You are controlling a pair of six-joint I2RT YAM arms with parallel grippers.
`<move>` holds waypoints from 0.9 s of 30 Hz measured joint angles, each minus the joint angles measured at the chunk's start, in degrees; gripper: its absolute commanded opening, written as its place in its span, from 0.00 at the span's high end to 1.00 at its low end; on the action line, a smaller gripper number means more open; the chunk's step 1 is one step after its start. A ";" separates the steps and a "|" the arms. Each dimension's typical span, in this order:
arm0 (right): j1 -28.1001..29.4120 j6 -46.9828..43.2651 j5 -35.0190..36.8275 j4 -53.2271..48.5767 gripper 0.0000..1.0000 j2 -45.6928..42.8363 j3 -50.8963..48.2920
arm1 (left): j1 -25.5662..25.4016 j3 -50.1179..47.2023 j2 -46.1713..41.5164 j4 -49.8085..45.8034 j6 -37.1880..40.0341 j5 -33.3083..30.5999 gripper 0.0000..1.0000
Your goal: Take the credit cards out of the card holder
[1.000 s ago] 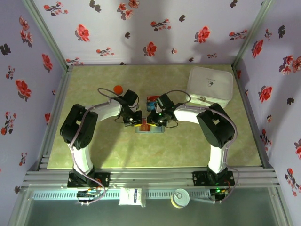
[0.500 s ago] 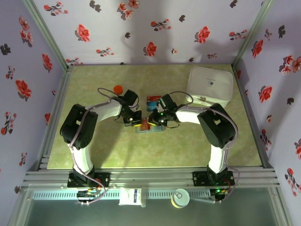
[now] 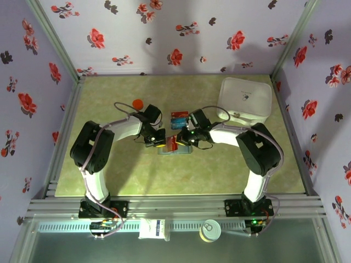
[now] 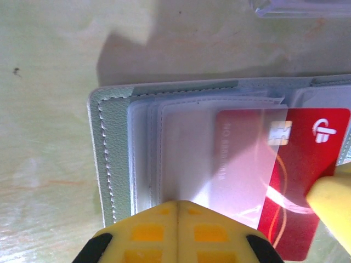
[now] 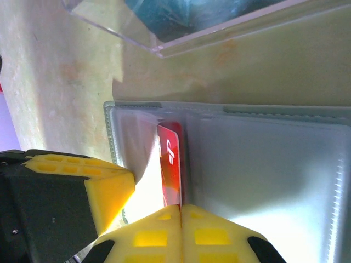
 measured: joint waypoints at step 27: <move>-0.17 -24.63 11.65 -27.78 0.98 -7.21 13.29 | 0.00 0.26 0.04 -0.26 1.49 0.00 0.97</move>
